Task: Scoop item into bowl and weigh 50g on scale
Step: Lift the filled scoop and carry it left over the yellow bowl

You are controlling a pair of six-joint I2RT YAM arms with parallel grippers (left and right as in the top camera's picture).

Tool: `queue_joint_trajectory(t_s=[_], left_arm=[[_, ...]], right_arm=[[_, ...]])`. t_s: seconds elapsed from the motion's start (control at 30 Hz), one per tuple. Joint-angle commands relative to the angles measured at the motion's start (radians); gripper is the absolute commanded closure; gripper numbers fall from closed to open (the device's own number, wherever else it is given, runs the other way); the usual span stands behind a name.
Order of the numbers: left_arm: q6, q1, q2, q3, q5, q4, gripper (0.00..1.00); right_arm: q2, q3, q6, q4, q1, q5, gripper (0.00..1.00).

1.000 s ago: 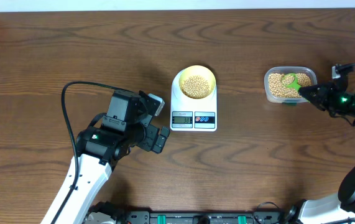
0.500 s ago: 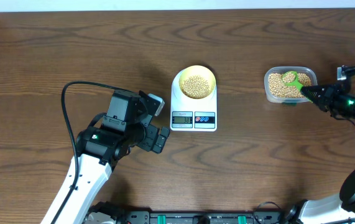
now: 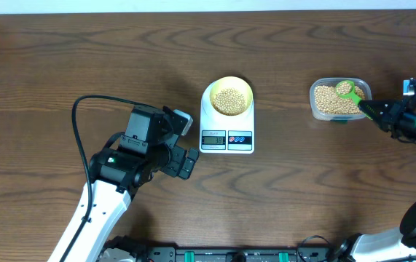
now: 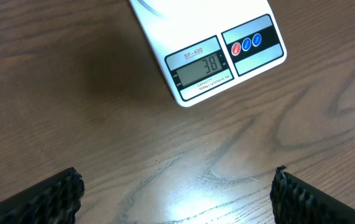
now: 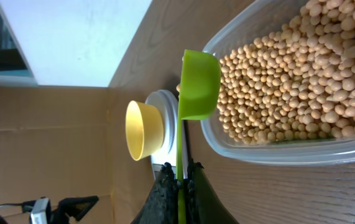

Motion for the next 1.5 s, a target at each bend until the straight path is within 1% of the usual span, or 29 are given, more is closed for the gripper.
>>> queue_joint_trajectory(t_s=[0.0, 0.23, 0.4, 0.63, 0.87, 1.13, 1.47], left_arm=[[-0.004, 0.004, 0.002, -0.001, -0.006, 0.001, 0.02], [-0.004, 0.004, 0.002, -0.001, -0.006, 0.001, 0.02], [-0.004, 0.004, 0.002, -0.001, -0.006, 0.001, 0.02], [-0.004, 0.004, 0.002, -0.001, -0.006, 0.001, 0.02], [-0.004, 0.004, 0.002, -0.001, -0.006, 0.001, 0.02], [-0.004, 0.004, 0.002, -0.001, -0.006, 0.001, 0.02], [-0.004, 0.004, 0.002, -0.001, -0.006, 0.001, 0.02]], right_arm=[[0.010, -0.008, -0.019, -0.003, -0.006, -0.080, 0.99], [0.010, -0.008, -0.014, -0.004, -0.001, -0.109, 0.99], [0.010, -0.008, 0.023, -0.003, 0.023, -0.109, 0.99], [0.010, -0.008, 0.025, -0.003, 0.098, -0.109, 0.99], [0.010, -0.008, 0.088, 0.042, 0.191, -0.109, 0.99], [0.010, -0.008, 0.212, 0.151, 0.293, -0.109, 0.99], [0.010, -0.008, 0.400, 0.333, 0.420, -0.108, 0.99]])
